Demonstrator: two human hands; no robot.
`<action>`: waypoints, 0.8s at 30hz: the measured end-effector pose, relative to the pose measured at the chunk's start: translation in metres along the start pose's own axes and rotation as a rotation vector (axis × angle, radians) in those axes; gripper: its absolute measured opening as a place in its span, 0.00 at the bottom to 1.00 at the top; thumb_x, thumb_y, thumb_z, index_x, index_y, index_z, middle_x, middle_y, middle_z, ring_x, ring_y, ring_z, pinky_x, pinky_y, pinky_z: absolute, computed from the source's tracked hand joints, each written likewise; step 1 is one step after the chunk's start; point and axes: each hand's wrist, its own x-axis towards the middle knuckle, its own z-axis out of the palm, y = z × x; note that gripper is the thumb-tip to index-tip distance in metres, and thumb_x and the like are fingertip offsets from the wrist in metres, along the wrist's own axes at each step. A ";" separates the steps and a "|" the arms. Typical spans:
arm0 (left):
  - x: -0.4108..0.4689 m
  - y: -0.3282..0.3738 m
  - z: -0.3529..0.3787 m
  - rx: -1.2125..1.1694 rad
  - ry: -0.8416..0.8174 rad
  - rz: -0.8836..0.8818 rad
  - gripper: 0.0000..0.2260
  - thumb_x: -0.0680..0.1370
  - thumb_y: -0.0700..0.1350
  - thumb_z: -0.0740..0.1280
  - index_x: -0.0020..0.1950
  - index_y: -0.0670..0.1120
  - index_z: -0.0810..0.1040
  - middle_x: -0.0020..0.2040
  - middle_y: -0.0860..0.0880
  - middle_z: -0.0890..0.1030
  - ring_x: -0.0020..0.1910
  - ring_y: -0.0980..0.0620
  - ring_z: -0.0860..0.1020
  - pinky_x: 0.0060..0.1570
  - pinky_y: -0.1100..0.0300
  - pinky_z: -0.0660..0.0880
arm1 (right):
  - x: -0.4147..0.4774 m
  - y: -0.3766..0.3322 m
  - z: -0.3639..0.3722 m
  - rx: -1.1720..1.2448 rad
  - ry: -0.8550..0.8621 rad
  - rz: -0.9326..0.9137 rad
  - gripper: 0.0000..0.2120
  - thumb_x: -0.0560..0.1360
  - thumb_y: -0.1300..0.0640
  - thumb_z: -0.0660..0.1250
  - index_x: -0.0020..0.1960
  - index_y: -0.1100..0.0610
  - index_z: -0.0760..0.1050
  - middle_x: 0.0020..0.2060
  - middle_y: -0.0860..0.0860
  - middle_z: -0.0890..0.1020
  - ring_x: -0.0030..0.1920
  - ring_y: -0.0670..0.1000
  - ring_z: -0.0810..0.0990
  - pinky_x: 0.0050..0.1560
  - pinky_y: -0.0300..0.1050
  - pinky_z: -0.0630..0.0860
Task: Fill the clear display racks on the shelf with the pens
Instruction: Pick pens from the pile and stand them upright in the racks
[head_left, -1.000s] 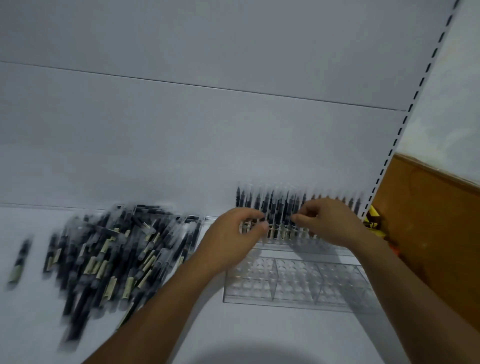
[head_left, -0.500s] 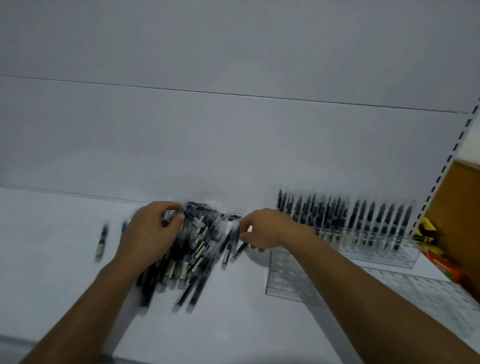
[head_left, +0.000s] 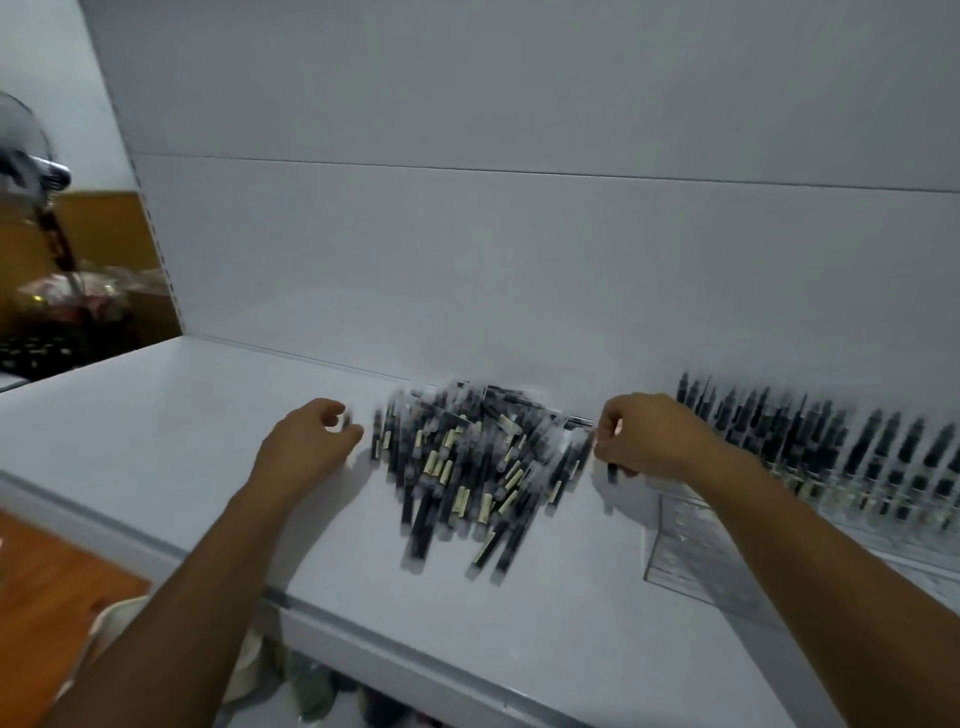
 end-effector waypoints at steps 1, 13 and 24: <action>0.004 0.000 -0.001 0.030 -0.042 -0.024 0.21 0.76 0.50 0.69 0.68 0.45 0.73 0.64 0.46 0.78 0.61 0.45 0.76 0.59 0.54 0.70 | -0.003 -0.003 -0.002 0.055 0.053 -0.006 0.02 0.74 0.56 0.67 0.44 0.55 0.76 0.38 0.50 0.84 0.41 0.51 0.83 0.43 0.45 0.78; 0.029 0.028 0.004 0.469 -0.203 -0.062 0.07 0.69 0.37 0.64 0.30 0.43 0.71 0.28 0.47 0.74 0.28 0.51 0.73 0.29 0.64 0.69 | -0.042 -0.056 0.053 0.954 0.053 -0.062 0.11 0.77 0.56 0.69 0.58 0.50 0.73 0.27 0.44 0.78 0.30 0.42 0.77 0.38 0.40 0.72; 0.030 0.049 0.026 -0.164 -0.138 -0.035 0.06 0.75 0.42 0.63 0.39 0.44 0.68 0.39 0.44 0.75 0.36 0.49 0.71 0.37 0.58 0.66 | -0.050 -0.054 0.074 1.280 -0.040 0.035 0.14 0.78 0.56 0.68 0.63 0.51 0.74 0.40 0.50 0.83 0.29 0.43 0.74 0.30 0.42 0.70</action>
